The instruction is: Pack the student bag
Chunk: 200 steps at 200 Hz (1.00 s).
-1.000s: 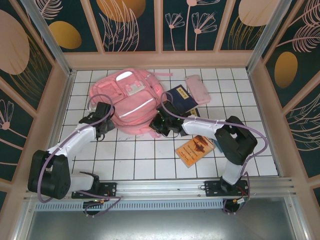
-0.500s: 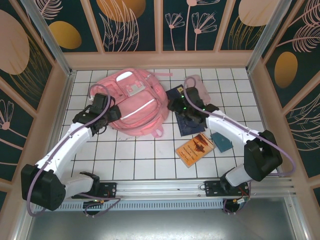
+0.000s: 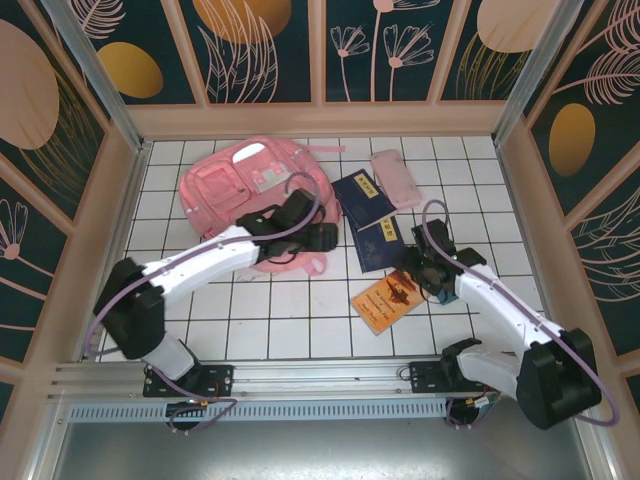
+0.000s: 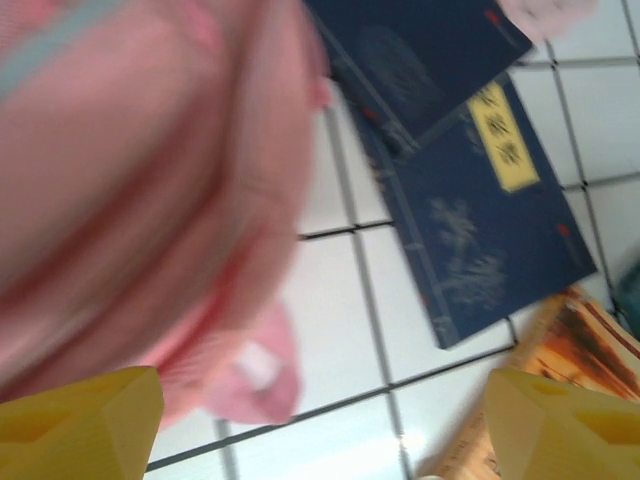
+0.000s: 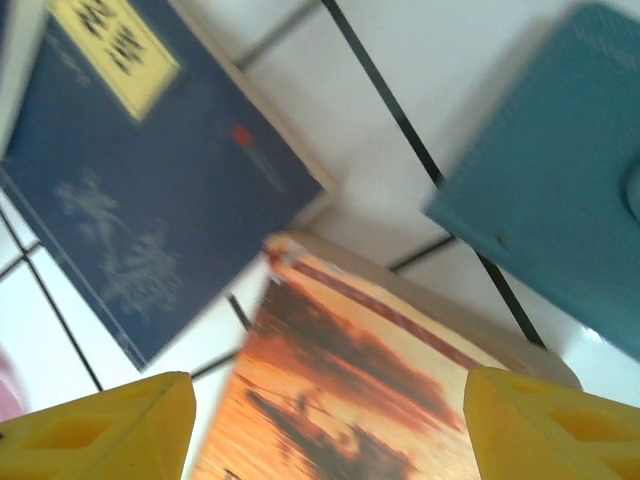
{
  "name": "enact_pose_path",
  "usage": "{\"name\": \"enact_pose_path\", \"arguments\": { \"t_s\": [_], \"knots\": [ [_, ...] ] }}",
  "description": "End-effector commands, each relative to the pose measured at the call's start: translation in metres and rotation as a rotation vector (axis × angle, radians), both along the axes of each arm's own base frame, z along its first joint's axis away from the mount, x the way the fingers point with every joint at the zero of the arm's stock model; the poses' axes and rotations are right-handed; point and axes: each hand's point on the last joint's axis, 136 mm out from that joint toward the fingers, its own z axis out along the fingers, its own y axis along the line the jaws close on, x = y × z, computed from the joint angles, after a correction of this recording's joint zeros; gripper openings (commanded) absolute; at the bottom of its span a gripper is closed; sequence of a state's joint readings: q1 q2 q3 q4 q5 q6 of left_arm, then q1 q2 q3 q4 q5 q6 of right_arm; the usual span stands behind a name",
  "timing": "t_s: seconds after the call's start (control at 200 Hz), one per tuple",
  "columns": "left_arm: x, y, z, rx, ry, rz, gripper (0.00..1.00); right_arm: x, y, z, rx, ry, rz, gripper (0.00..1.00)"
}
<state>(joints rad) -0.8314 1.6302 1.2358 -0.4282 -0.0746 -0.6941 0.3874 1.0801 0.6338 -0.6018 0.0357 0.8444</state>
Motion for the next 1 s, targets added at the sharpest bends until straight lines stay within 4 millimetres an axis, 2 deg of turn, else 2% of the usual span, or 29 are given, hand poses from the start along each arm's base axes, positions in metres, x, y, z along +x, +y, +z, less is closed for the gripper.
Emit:
{"name": "enact_pose_path", "arguments": {
  "t_s": [0.0,0.17,0.435,0.646,0.796,0.891,0.996],
  "knots": [
    [-0.007,-0.050,-0.008,-0.088,0.042,-0.095,0.84,-0.027,0.003,-0.020,0.085,0.111,-0.032,0.68],
    [-0.018,-0.090,-0.039,-0.147,0.124,-0.193,0.78,-0.040,0.001,-0.032,0.101,0.163,-0.040,0.65],
    [-0.033,-0.110,-0.074,-0.173,0.215,-0.265,0.66,-0.041,0.001,-0.042,0.103,0.167,-0.029,0.64],
    [-0.038,-0.107,-0.100,-0.124,0.252,-0.267,0.57,-0.012,0.021,-0.036,0.145,0.078,0.129,0.64],
    [-0.040,-0.101,-0.108,-0.104,0.259,-0.257,0.54,0.004,-0.003,-0.009,-0.007,0.033,0.091,0.64],
    [-0.043,-0.101,-0.109,-0.116,0.269,-0.259,0.51,-0.009,-0.014,-0.001,-0.043,0.055,0.051,0.64],
    [-0.047,-0.104,-0.110,-0.137,0.286,-0.268,0.50,-0.029,-0.012,-0.012,0.007,0.107,0.023,0.64]
  ]
}}
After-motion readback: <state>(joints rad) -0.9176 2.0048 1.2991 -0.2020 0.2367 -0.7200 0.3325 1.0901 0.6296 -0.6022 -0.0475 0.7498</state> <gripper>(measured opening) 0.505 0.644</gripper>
